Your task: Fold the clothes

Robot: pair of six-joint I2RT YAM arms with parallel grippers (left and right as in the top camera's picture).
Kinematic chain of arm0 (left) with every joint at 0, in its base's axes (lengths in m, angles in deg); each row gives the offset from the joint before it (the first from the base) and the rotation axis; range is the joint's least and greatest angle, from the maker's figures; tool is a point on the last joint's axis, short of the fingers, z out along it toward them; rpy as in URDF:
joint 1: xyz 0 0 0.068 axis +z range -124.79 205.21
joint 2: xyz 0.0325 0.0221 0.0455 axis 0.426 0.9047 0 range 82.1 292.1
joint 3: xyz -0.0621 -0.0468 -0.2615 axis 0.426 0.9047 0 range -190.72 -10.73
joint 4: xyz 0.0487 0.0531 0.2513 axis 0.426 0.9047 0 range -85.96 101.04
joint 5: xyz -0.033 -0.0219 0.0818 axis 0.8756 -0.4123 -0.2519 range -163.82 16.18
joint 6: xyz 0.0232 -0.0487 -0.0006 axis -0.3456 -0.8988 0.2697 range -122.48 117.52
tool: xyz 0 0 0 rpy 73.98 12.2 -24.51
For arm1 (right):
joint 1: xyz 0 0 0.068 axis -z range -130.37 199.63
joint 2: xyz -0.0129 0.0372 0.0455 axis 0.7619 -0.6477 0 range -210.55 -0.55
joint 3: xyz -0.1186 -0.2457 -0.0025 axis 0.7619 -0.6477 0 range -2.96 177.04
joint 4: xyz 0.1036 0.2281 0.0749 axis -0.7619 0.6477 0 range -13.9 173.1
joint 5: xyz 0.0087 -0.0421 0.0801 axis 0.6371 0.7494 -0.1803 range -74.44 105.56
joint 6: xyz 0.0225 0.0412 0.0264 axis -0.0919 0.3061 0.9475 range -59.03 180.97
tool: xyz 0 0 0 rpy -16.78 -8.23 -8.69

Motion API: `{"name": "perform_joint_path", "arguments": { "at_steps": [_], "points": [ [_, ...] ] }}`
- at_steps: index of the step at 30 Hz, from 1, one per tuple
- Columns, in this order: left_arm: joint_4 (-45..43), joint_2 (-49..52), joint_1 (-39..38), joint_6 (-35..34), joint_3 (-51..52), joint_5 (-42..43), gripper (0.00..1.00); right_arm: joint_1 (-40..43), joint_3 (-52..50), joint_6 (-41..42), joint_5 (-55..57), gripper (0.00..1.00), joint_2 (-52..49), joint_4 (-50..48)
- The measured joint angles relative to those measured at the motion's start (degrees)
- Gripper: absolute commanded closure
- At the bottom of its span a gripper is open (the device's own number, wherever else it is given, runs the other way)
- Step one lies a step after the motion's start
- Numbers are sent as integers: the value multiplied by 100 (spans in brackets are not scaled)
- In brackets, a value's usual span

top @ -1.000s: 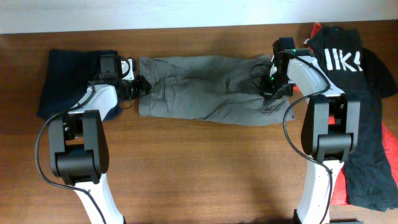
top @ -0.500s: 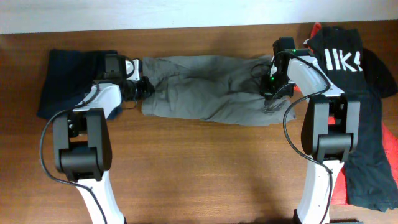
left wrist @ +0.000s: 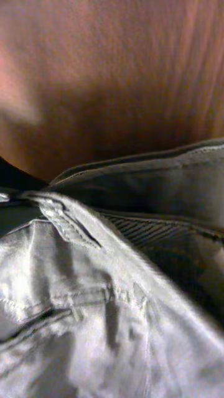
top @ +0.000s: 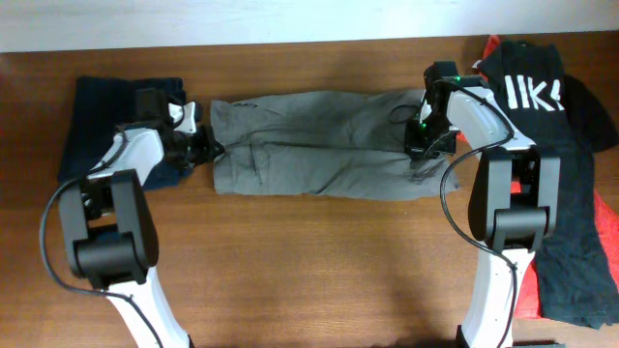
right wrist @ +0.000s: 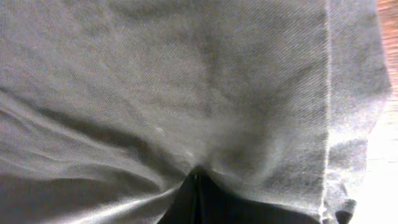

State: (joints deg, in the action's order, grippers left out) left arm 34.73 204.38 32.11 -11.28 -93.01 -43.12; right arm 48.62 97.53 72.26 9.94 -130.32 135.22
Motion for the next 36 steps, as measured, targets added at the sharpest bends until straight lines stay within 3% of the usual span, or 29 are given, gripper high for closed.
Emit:
{"name": "perform_joint_path", "arguments": {
  "at_steps": [8,21,26,27,36],
  "points": [
    [721,-848,262,328,-76,-50,100,-249,0,-122,-310,96,0,7],
    [1346,-916,267,654,-577,-188,100,-284,313,-157,-446,88,0,129],
    [1606,-916,267,754,-1086,-264,100,-284,313,-269,-463,89,0,74],
    [1639,-916,267,754,-1156,-267,100,-284,313,-273,-463,96,0,57],
    [1777,-916,-208,774,-1386,-361,100,-358,105,-299,-479,96,-2,-262]
  ]
}}
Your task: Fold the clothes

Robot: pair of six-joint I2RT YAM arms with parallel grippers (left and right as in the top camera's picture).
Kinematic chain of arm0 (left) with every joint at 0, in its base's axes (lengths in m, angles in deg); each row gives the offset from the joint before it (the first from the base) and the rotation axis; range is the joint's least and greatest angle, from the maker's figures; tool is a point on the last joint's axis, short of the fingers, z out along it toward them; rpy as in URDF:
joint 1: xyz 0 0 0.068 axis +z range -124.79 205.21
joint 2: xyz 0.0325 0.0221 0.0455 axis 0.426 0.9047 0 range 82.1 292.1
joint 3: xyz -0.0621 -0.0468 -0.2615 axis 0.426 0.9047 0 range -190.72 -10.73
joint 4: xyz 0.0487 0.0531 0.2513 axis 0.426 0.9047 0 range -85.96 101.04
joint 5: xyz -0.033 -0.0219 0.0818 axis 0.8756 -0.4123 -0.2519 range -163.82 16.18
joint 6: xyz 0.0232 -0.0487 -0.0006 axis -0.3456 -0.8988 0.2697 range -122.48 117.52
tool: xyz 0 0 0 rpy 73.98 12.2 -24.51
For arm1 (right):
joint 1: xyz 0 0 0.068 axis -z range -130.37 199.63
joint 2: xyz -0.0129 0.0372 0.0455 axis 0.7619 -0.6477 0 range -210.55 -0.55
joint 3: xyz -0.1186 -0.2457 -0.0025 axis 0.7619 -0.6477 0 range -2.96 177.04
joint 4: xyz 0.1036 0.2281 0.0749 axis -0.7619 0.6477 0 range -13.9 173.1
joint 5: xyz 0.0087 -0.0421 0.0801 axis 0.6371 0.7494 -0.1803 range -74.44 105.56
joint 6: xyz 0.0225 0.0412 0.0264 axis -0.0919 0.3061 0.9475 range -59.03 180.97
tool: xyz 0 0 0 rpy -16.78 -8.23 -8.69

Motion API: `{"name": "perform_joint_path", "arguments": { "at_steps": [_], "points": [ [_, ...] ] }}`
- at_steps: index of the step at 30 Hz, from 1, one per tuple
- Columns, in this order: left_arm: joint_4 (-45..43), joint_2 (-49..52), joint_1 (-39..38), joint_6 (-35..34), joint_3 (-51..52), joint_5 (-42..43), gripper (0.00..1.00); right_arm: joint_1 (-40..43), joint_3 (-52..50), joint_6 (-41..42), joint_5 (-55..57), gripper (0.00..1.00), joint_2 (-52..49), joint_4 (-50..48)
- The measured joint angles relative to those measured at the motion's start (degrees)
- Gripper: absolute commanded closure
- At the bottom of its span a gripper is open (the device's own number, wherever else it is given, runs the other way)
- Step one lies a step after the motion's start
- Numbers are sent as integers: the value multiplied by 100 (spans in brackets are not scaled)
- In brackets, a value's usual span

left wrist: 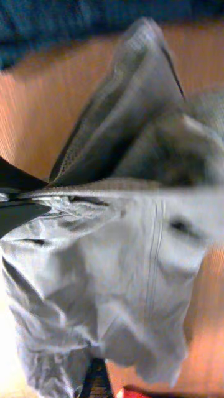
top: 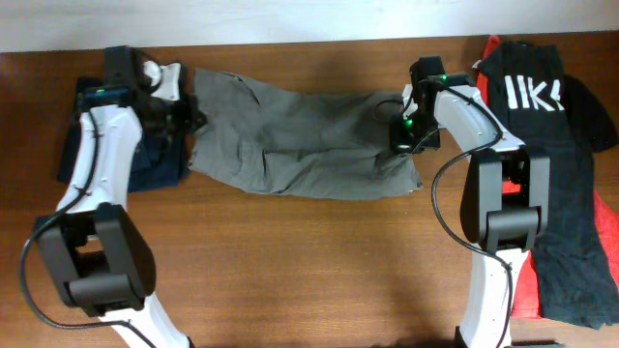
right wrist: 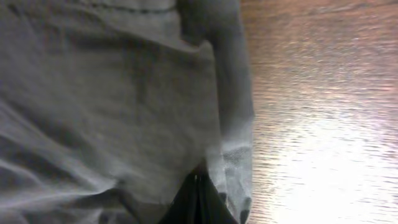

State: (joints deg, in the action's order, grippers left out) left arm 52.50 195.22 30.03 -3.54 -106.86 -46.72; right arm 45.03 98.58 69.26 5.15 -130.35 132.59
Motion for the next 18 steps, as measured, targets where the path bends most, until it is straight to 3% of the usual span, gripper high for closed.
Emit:
{"name": "perform_joint_path", "arguments": {
  "at_steps": [18],
  "points": [
    [-245,0,-1650,-195,-603,-13,100,-70,-251,55,-31,96,31,-295]
  ]
}}
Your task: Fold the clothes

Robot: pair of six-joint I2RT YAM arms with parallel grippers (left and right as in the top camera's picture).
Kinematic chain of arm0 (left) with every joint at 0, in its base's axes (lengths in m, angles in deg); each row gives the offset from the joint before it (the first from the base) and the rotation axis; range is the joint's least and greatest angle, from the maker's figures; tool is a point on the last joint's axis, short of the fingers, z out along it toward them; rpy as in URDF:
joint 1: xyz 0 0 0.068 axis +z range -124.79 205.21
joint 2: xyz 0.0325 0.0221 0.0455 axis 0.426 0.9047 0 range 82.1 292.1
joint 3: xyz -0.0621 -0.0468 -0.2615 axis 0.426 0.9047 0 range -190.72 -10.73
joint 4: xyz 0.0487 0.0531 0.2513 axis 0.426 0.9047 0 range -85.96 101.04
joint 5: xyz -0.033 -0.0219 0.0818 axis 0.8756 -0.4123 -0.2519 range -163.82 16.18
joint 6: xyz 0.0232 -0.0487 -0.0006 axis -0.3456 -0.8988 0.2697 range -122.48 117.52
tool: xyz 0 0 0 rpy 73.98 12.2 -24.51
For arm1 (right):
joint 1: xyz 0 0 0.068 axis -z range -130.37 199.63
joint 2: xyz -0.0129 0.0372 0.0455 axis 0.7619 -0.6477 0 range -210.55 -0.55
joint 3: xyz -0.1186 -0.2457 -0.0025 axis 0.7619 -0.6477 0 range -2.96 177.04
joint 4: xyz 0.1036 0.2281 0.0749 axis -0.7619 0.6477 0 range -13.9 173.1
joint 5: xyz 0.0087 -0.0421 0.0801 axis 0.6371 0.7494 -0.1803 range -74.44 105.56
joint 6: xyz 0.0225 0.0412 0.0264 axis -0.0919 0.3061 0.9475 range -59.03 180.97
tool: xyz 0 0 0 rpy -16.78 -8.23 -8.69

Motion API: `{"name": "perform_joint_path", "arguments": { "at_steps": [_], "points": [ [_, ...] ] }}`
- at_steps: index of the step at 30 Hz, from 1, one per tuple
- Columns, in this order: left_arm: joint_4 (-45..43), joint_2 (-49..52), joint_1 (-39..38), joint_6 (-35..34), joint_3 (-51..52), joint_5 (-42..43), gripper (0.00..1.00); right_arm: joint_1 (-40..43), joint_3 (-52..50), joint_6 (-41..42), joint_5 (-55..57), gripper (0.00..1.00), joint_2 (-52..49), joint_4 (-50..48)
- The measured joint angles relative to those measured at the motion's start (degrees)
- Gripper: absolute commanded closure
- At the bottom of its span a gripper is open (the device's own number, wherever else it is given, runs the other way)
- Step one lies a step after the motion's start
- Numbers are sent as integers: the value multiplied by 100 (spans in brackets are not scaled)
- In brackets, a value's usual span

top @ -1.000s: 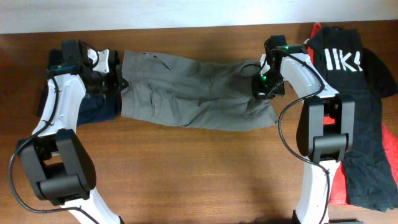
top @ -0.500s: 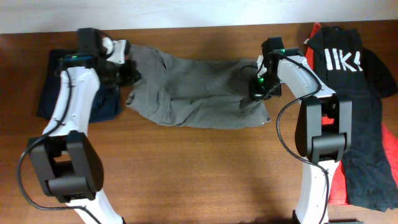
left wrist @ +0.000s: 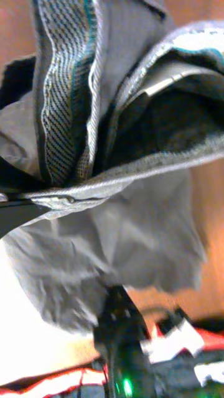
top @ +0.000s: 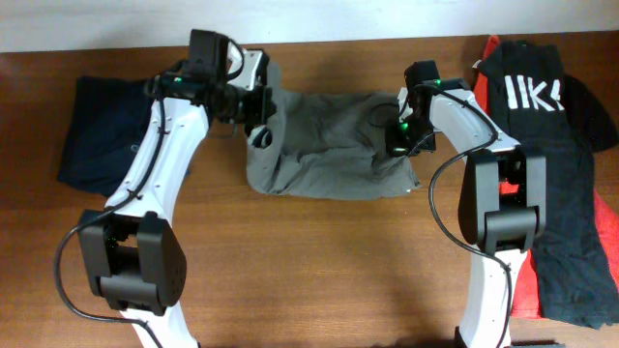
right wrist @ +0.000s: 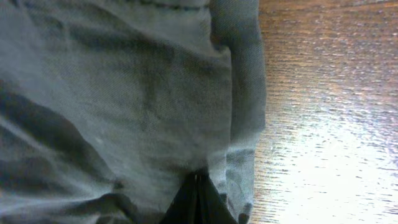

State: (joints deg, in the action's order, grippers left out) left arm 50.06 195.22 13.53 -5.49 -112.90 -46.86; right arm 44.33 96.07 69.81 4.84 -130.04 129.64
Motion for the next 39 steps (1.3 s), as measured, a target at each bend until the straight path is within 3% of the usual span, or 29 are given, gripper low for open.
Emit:
{"name": "perform_joint_path", "arguments": {
  "at_steps": [12,24,36,38,39],
  "points": [
    [-341,0,-815,-136,-221,-48,100,28,-365,2,-98,96,184,-376],
    [-531,13,-1731,-155,-223,-610,100,44,-372,-2,-192,96,184,-407],
    [-1204,597,-1915,-575,-240,-695,100,44,-411,0,-431,96,181,-494],
    [-1309,647,-1941,-623,-240,-704,97,44,-411,2,-439,96,181,-496],
    [-1360,678,-1963,-640,-240,-708,90,44,-411,4,-442,96,181,-496]
  ]
}}
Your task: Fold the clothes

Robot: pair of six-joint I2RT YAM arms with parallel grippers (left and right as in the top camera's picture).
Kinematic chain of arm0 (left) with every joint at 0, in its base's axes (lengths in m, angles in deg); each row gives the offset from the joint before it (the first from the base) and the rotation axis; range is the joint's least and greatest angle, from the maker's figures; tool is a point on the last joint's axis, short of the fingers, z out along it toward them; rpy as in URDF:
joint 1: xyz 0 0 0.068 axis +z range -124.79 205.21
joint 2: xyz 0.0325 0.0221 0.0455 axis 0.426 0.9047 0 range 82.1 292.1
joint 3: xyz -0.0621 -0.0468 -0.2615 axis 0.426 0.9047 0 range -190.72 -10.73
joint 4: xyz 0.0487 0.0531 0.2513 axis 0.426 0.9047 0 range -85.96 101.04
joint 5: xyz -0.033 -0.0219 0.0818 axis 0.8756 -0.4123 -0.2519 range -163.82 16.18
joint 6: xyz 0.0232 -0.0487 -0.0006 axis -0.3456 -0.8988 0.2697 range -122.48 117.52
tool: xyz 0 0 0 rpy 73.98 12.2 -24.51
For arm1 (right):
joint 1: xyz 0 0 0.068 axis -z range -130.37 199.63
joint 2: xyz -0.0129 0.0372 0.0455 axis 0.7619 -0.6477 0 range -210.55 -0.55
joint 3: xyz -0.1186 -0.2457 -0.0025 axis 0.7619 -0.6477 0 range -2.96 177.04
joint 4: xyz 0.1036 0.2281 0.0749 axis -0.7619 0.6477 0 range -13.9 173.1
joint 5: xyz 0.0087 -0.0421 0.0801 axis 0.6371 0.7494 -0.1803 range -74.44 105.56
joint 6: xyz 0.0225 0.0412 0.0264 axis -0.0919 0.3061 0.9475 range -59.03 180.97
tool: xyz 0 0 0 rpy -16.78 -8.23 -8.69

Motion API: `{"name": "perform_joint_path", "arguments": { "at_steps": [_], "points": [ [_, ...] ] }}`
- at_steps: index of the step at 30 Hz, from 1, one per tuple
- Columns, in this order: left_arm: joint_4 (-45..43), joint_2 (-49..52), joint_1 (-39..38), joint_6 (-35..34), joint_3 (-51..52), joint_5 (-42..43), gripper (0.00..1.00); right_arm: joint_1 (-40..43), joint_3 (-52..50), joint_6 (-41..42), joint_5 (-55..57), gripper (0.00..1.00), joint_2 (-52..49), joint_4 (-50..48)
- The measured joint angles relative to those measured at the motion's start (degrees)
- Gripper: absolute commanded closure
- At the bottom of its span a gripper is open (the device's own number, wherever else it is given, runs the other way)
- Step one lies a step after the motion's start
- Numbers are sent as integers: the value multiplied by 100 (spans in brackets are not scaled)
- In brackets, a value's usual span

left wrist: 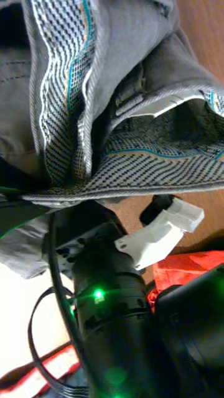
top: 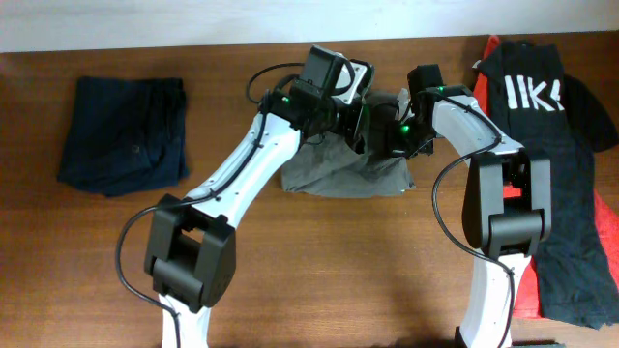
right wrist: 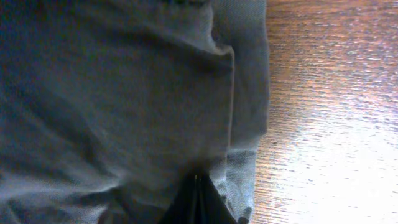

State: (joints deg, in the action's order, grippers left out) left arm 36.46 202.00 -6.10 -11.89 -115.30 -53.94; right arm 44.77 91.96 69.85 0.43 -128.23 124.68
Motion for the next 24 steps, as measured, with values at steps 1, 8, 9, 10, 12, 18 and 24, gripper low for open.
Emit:
{"name": "perform_joint_path", "arguments": {
  "at_steps": [1,8,9,10,12,18,24],
  "points": [
    [-39,24,-20,-13,0,-2,74,0,0,-2,0,96,0,0],
    [-216,87,-175,-79,-2,0,1,20,0,24,-116,96,-2,0],
    [-229,87,-190,-94,-2,0,1,39,15,35,-181,96,-11,31],
    [-234,87,-199,-94,-2,2,1,83,66,33,-249,96,-33,118],
    [-238,87,-201,-94,-2,0,1,151,175,35,-334,96,-83,308],
    [-264,87,-201,-105,-2,2,1,621,737,37,-426,95,-107,962],
    [-442,87,-201,-229,-2,15,1,1309,1390,-157,-723,69,-83,1679]
  ]
}}
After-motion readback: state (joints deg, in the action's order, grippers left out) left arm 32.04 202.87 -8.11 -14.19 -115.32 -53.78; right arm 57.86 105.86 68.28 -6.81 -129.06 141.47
